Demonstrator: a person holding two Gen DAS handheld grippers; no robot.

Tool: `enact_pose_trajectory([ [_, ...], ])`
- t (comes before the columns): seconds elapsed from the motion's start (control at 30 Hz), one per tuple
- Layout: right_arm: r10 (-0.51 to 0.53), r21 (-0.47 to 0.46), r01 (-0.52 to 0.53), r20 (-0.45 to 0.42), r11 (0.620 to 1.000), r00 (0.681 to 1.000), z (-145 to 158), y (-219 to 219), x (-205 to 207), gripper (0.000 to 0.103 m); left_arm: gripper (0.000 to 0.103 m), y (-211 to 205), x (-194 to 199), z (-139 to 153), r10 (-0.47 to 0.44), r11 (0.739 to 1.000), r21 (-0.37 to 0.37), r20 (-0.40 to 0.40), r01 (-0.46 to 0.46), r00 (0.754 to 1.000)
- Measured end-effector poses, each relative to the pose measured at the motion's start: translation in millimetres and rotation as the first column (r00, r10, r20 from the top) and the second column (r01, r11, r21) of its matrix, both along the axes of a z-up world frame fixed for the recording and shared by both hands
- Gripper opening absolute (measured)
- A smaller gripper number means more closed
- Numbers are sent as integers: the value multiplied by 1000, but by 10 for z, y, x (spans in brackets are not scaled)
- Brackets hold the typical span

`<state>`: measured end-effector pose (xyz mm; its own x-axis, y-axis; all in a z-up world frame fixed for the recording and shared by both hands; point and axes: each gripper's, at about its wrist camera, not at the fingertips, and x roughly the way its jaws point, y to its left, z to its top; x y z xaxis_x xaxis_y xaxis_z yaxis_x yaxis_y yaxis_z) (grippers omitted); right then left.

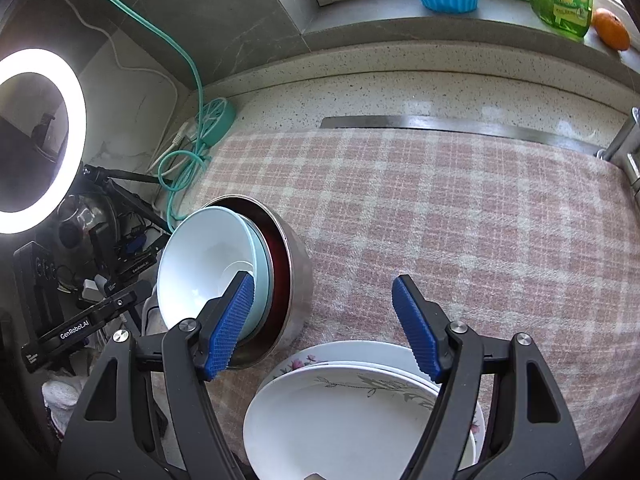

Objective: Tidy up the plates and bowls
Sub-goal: 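Close the right gripper on the rim of the nested bowl stack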

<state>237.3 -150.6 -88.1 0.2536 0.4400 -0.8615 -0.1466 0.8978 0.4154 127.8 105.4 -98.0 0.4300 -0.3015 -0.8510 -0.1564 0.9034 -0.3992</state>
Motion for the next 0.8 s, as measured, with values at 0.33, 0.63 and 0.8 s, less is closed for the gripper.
enact_pose_trajectory([
  [0.33,4,58,1,-76,998,997,-192,44,-6,55,36,-44,38,-67,-10,999,-39,-5,10,1000],
  [0.63,6,83,3,-107,997,994,-266,89,20,45,29,-62,77,-71,-19,997,-78,2,19,1000],
  [0.8,20,78,-11,-109,997,994,-281,135,30,36,28,-95,118,-96,-27,997,-77,-5,27,1000],
])
